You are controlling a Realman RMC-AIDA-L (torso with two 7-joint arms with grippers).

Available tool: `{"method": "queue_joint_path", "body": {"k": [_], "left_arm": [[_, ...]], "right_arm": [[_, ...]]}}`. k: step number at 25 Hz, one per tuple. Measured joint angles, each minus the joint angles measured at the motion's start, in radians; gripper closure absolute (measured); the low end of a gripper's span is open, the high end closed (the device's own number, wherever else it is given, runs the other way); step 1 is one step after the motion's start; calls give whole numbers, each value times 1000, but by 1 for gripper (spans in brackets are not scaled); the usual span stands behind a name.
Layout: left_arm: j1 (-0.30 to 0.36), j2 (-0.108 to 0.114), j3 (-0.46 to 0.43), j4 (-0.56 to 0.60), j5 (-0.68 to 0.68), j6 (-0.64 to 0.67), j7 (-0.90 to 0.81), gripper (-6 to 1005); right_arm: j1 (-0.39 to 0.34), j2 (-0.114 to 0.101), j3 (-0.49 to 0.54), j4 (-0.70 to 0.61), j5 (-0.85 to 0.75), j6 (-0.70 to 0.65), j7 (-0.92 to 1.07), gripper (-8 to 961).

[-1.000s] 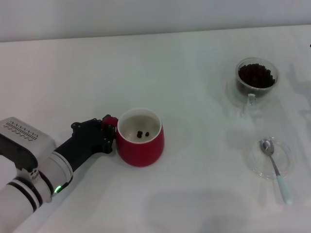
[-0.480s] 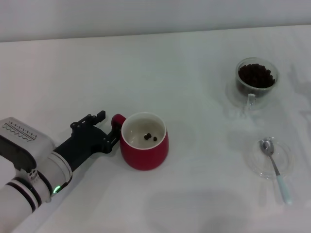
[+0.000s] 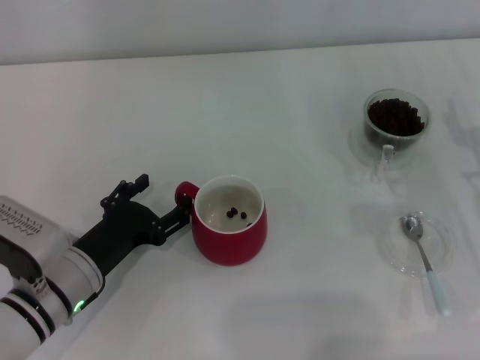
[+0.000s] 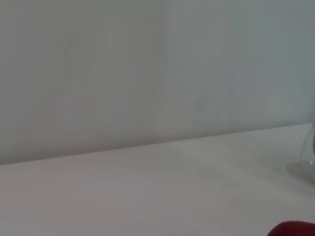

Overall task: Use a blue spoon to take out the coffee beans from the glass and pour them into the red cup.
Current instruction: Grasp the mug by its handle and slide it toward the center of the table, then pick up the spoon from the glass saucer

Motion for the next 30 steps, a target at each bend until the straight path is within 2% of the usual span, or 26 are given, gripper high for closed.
{"method": "queue_joint_path", "body": {"k": [10, 24, 30], "left_arm": [[49, 2, 0, 2, 14, -54, 0, 112], [152, 3, -8, 38, 1, -188, 0, 116], [224, 3, -12, 55, -119, -275, 0, 118]], "right_arm": [[-5, 2, -13, 4, 0, -19, 0, 84], [-24, 3, -48, 18, 0, -66, 0, 84], [-49, -1, -66, 39, -7, -126, 60, 85]]}}
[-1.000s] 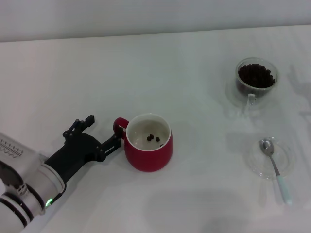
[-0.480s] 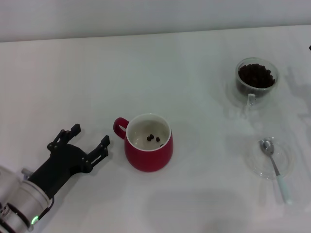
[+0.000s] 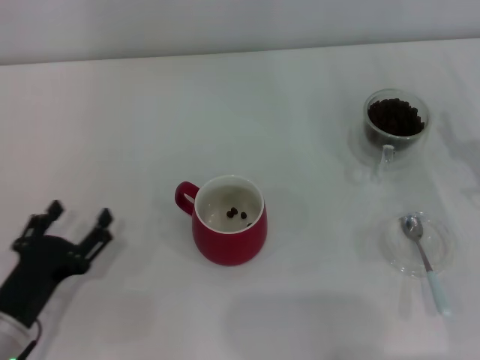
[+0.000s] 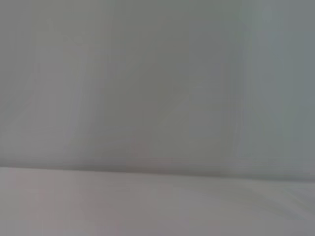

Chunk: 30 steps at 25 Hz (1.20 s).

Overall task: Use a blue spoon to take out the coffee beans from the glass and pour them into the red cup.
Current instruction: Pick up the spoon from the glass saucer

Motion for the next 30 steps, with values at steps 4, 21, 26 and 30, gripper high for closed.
{"method": "queue_joint_path", "body": {"k": [4, 21, 26, 30], "left_arm": [[41, 2, 0, 13, -108, -52, 0, 119], [21, 4, 0, 19, -338, -87, -3, 122], [-25, 4, 0, 22, -441, -79, -4, 122], [-56, 5, 0, 24, -518, -82, -6, 123]], "right_arm": [[-30, -9, -93, -43, -42, -58, 174, 85], [-398, -17, -428, -395, -134, -280, 443, 85], [-480, 7, -423, -282, -88, -320, 258, 84], [-495, 0, -417, -90, -25, -367, 101, 85]]}}
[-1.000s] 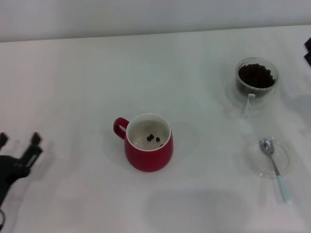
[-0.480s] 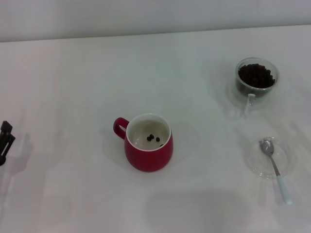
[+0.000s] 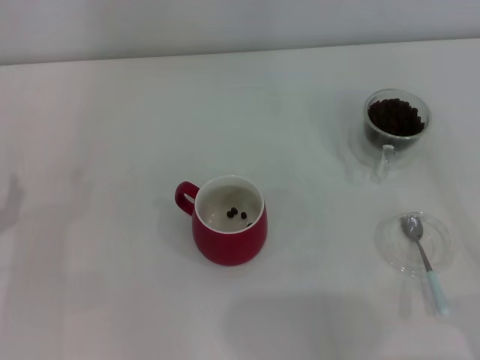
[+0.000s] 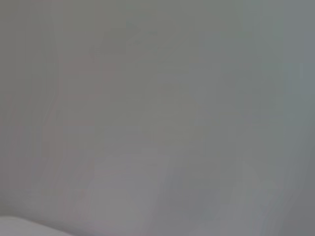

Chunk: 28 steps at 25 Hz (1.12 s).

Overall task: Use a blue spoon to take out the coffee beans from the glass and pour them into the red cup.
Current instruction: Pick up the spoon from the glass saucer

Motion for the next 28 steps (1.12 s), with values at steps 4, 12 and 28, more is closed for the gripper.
{"method": "queue_joint_path", "body": {"k": [4, 12, 28], "left_arm": [[-42, 1, 0, 26, -68, 22, 2, 123], [-87, 5, 3, 96, -83, 43, 4, 123], [-140, 12, 2, 138, -91, 129, -4, 122]], "right_arm": [[-19, 2, 4, 122, 19, -12, -94, 85], [-49, -2, -30, 179, 9, -110, -129, 84], [41, 8, -134, 445, 4, -77, -197, 84]]}}
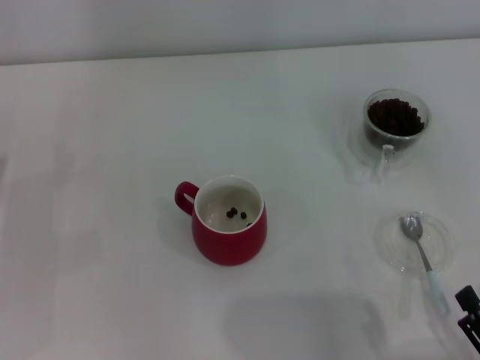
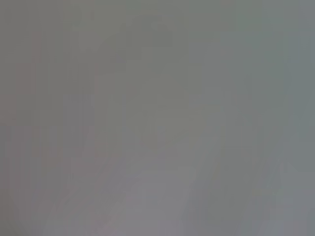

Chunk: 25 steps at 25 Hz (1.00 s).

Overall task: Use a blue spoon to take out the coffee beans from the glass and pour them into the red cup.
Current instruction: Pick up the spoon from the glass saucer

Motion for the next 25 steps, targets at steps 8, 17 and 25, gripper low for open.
{"method": "queue_joint_path", "body": {"k": [8, 17, 25], "left_arm": [[29, -7, 5, -11, 4, -53, -1, 122], [15, -9, 6, -29, 16, 37, 1, 122], [-4, -8, 8, -31, 17, 55, 1, 122]], "right_arm": [[17, -1, -5, -4, -25, 32, -24, 85], [23, 0, -9, -10, -37, 61, -69, 84], [57, 1, -6, -1, -47, 148, -94, 89]]}}
